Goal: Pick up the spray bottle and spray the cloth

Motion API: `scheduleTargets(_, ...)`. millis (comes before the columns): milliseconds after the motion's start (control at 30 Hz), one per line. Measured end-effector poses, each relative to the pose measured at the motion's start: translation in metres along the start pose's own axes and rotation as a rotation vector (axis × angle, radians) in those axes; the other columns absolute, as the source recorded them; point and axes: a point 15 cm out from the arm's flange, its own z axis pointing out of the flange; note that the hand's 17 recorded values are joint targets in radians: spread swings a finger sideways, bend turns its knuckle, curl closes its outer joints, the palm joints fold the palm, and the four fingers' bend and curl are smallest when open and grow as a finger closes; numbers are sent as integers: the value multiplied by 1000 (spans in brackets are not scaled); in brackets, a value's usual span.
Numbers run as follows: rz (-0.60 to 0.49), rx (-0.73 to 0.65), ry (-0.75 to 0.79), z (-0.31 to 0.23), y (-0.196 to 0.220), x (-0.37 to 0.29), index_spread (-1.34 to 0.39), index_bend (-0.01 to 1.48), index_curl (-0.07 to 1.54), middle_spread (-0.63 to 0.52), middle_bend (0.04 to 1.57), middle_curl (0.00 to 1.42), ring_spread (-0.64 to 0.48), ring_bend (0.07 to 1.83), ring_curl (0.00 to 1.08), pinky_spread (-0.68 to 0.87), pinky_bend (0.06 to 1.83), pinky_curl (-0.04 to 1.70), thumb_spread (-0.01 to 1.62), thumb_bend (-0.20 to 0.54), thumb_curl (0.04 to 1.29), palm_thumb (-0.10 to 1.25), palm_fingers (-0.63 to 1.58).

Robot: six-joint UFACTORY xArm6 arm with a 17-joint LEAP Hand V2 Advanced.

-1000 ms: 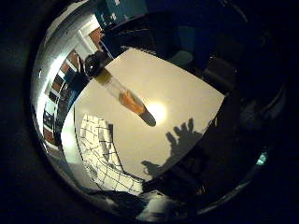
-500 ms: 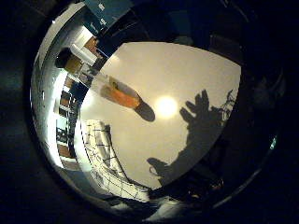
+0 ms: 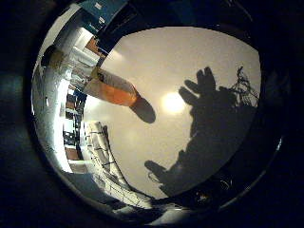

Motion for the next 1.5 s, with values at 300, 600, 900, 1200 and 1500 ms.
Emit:
scheduleTargets(300, 15, -10, -5, 4, 5, 9, -117, 156, 279, 203, 244, 360, 262, 388, 267, 391, 371, 299, 1021, -24, 303, 528, 139)
scheduleTargets(600, 21, -10, -7, 7, 1, 13, -118, 158, 283, 203, 240, 361, 264, 380, 271, 389, 351, 299, 1026, -25, 305, 545, 144)
scheduleTargets(900, 25, -24, -20, 17, 4, 16, -113, 156, 284, 204, 241, 360, 269, 367, 271, 389, 341, 301, 1023, -25, 309, 551, 150)
scheduleTargets(1200, 13, -37, -14, 35, -2, 15, -104, 153, 281, 202, 249, 363, 267, 374, 272, 390, 330, 300, 1023, -25, 311, 550, 155)
scheduleTargets(1500, 3, -49, -18, 54, -22, 19, -105, 151, 273, 185, 276, 372, 246, 429, 285, 391, 314, 300, 1025, -25, 315, 553, 183)
